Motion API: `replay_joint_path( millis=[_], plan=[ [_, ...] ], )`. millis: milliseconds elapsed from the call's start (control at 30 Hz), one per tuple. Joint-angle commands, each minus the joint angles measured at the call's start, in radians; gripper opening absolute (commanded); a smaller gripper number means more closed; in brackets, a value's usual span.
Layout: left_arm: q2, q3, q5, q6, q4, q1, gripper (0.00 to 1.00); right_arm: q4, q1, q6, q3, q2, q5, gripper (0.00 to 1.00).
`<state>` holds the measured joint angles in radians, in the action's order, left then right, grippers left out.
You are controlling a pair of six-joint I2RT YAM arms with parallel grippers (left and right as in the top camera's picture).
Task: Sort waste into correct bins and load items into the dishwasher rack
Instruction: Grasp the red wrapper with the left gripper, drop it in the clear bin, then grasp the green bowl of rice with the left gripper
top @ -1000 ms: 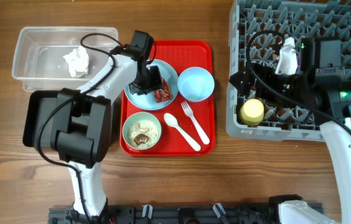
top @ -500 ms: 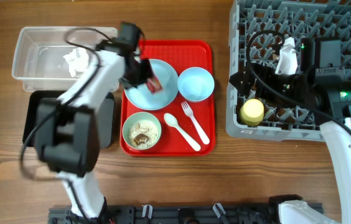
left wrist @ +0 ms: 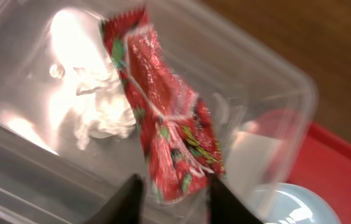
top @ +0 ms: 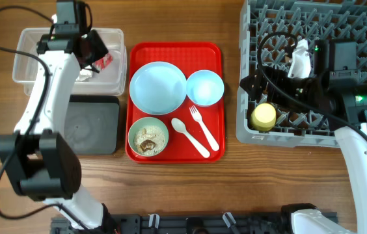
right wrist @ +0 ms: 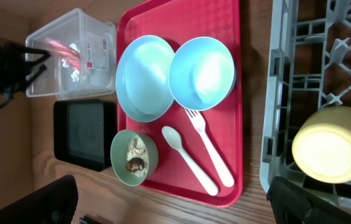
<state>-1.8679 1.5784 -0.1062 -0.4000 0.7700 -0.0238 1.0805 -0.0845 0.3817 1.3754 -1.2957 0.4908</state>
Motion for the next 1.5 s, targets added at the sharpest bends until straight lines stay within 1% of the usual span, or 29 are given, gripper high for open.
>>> replay_joint_path(
  millis=[0, 33, 67, 233, 300, 333, 433, 467, 500, 567, 633, 833, 933, 1000, 1067, 1133, 1167, 1233, 1367, 1467],
  plan=[
    [0.033, 0.019, 0.118, 0.071, 0.032, 0.006, 0.8, 0.002, -0.003, 0.002, 0.019, 0.013, 0.016, 1.0],
    [0.048, 0.032, 0.139, 0.072, 0.061, 0.016, 0.8, 0.002, -0.003, 0.0, 0.019, 0.013, 0.016, 1.0],
    [0.065, 0.045, 0.152, 0.072, 0.097, 0.03, 0.77, 0.002, -0.003, -0.002, 0.019, 0.013, 0.016, 1.0],
    [0.153, 0.058, 0.173, 0.071, 0.28, 0.151, 0.68, 0.002, -0.003, -0.014, 0.019, 0.013, 0.016, 1.0],
    [0.167, 0.058, 0.173, 0.067, 0.366, 0.221, 0.6, 0.001, -0.003, -0.014, 0.019, 0.013, 0.016, 1.0],
    [0.166, 0.057, 0.169, 0.047, 0.415, 0.266, 0.58, 0.002, -0.003, -0.014, 0.019, 0.013, 0.016, 1.0],
    [0.16, 0.023, 0.159, -0.027, 0.484, 0.373, 0.56, 0.002, -0.003, -0.014, 0.019, 0.013, 0.016, 1.0],
    [0.159, -0.002, 0.155, -0.052, 0.484, 0.405, 0.54, 0.003, -0.003, -0.014, 0.019, 0.013, 0.016, 1.0],
    [0.158, -0.042, 0.137, -0.104, 0.471, 0.447, 0.5, 0.005, -0.003, -0.014, 0.019, 0.013, 0.016, 1.0],
    [0.156, -0.106, 0.111, -0.162, 0.428, 0.497, 0.43, 0.006, -0.003, -0.014, 0.019, 0.013, 0.016, 1.0],
    [0.154, -0.174, 0.101, -0.206, 0.362, 0.538, 0.41, 0.006, -0.003, -0.014, 0.019, 0.013, 0.016, 1.0],
    [0.121, -0.374, 0.079, -0.263, 0.154, 0.61, 0.4, 0.005, -0.003, -0.014, 0.019, 0.013, 0.016, 1.0],
    [0.095, -0.421, 0.078, -0.263, 0.11, 0.613, 0.38, 0.006, -0.003, -0.014, 0.019, 0.013, 0.016, 1.0],
    [0.077, -0.435, 0.079, -0.263, 0.089, 0.612, 0.34, 0.006, -0.003, -0.014, 0.019, 0.013, 0.016, 1.0],
    [0.058, -0.436, 0.079, -0.263, 0.081, 0.615, 0.26, 0.005, -0.003, -0.013, 0.019, 0.013, 0.016, 1.0],
    [0.048, -0.436, 0.079, -0.263, 0.081, 0.622, 0.15, 0.005, -0.003, -0.012, 0.019, 0.013, 0.016, 1.0],
    [0.048, -0.436, 0.079, -0.26, 0.081, 0.631, 0.07, 0.005, -0.003, -0.012, 0.019, 0.013, 0.016, 1.0],
    [0.051, -0.431, 0.079, -0.26, 0.087, 0.636, 0.04, 0.005, -0.003, -0.013, 0.019, 0.013, 0.016, 1.0],
    [0.075, -0.39, 0.079, -0.254, 0.167, 0.631, 0.04, 0.006, -0.003, -0.013, 0.019, 0.013, 0.016, 1.0],
    [0.128, -0.327, 0.09, -0.188, 0.255, 0.613, 0.04, 0.01, -0.003, -0.013, 0.019, 0.013, 0.016, 1.0]
  ],
)
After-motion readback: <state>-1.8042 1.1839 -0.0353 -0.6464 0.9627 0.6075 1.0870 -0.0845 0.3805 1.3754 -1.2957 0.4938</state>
